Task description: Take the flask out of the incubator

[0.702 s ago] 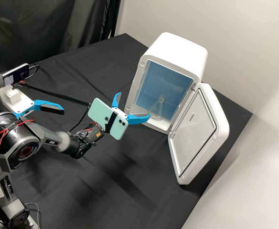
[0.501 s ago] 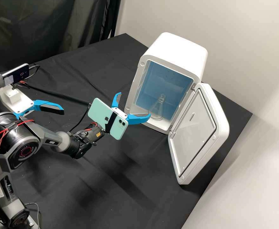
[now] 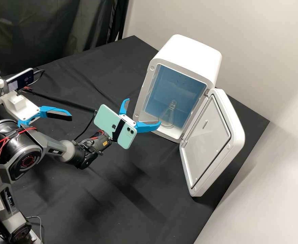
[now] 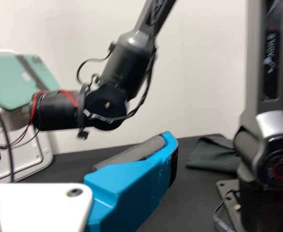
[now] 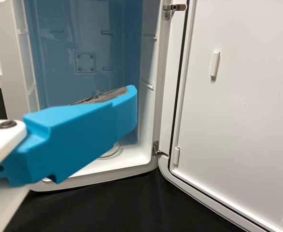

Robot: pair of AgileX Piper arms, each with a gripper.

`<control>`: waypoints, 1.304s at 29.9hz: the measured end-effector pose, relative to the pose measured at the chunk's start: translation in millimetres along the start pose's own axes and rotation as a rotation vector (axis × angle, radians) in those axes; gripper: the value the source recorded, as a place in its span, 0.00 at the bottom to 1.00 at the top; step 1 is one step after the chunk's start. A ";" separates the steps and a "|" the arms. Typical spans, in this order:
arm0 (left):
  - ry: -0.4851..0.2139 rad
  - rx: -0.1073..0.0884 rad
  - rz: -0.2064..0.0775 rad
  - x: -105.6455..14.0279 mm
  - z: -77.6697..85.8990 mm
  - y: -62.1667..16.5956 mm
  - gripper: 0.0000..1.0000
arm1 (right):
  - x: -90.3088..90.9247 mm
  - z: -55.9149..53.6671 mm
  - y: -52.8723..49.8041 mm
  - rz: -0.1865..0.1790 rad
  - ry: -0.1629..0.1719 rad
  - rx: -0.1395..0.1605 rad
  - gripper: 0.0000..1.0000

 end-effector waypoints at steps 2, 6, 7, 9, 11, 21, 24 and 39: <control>0.012 0.000 -0.008 0.7 -3.9 -2.8 1.00 | 0.0 0.0 0.0 0.000 0.000 0.000 1.00; 0.026 0.000 -0.021 1.6 -8.2 -6.8 1.00 | 0.0 0.0 0.0 0.000 0.000 0.000 1.00; 0.026 0.000 -0.021 1.8 -8.3 -7.3 1.00 | 0.0 0.0 0.0 0.000 0.000 0.000 1.00; 0.025 -0.015 -0.026 2.1 -8.3 -9.0 1.00 | 0.0 0.0 0.0 0.000 0.000 0.000 1.00; 0.024 -0.035 -0.030 1.8 -8.2 -10.0 1.00 | 0.0 0.0 0.0 0.000 0.000 0.000 1.00; 0.049 -0.076 -0.100 -8.2 -17.2 -29.3 1.00 | 0.0 0.0 0.0 0.000 0.000 0.000 1.00; 0.082 -0.080 -0.113 -11.7 -26.4 -32.3 1.00 | 0.0 0.0 0.0 0.000 0.000 0.000 1.00; 0.237 -0.103 -0.128 -25.1 -70.3 -37.1 1.00 | 0.0 0.0 0.0 0.000 0.000 0.000 1.00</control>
